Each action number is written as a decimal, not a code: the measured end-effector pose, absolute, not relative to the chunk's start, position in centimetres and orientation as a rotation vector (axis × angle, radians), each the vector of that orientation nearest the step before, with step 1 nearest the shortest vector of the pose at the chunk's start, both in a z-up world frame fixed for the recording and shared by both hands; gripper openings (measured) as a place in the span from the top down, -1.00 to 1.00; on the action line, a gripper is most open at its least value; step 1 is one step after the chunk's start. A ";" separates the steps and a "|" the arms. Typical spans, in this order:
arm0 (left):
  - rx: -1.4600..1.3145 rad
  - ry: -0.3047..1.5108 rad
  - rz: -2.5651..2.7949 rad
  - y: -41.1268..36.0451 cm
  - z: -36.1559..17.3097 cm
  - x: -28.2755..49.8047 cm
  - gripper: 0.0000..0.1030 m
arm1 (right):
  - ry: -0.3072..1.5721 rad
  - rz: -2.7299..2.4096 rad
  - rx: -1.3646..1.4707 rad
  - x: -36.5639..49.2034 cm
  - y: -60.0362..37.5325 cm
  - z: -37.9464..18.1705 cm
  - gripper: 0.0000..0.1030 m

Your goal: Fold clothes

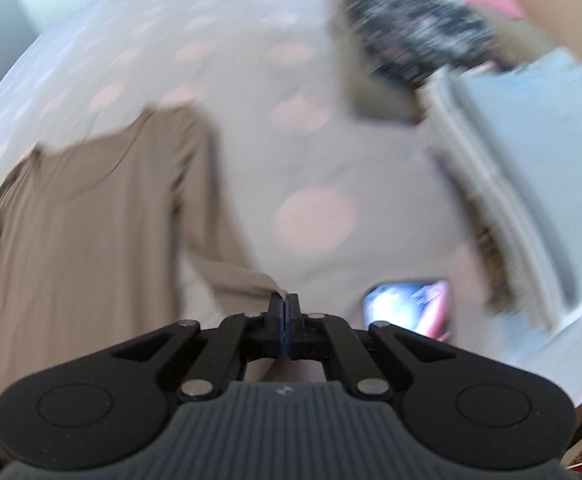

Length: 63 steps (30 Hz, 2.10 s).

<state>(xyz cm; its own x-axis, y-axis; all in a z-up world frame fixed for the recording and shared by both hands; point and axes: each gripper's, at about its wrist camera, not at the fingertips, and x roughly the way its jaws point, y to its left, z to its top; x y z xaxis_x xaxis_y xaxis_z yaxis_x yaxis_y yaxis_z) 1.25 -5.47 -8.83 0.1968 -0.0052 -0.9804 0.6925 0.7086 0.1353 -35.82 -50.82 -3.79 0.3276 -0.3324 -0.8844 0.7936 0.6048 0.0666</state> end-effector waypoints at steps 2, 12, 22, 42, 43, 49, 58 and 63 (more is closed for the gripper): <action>0.652 1.297 -0.535 -5.5 -8.8 1.2 1.00 | 0.962 -0.857 0.550 -36.2 -53.0 -3.2 0.99; 0.631 1.310 -0.502 -5.7 -9.8 2.1 1.00 | 0.922 -1.115 0.557 -37.2 -60.4 -4.9 0.99; 0.490 1.258 -0.463 -4.4 -5.4 2.9 1.00 | 0.903 -1.085 0.346 -35.7 -58.2 -4.0 0.33; 0.307 0.966 -0.173 -0.8 5.2 18.7 1.00 | 0.956 -1.035 0.192 -32.5 -56.4 -4.9 0.25; 0.322 0.993 -0.160 -0.7 4.4 19.3 1.00 | 0.962 -1.034 0.197 -32.4 -56.5 -5.1 0.25; 0.416 0.976 -0.123 -1.3 1.4 19.6 1.00 | 0.973 -0.977 0.204 -31.4 -56.7 -5.5 0.25; 0.419 0.830 -0.409 -9.1 3.0 18.9 0.48 | 0.913 -0.743 0.365 -27.1 -57.7 -6.0 0.25; 0.510 0.859 -0.584 -16.1 -1.2 17.9 0.48 | 0.910 -0.660 0.395 -23.7 -58.4 -8.0 0.28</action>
<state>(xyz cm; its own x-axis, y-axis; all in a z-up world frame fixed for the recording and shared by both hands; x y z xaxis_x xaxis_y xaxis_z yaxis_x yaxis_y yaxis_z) 17.88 -16.14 -1.17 0.5179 -0.2661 -0.8130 0.6576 0.7317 0.1794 -23.69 -58.39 -7.98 0.4393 -0.3550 -0.8253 0.6740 0.7375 0.0415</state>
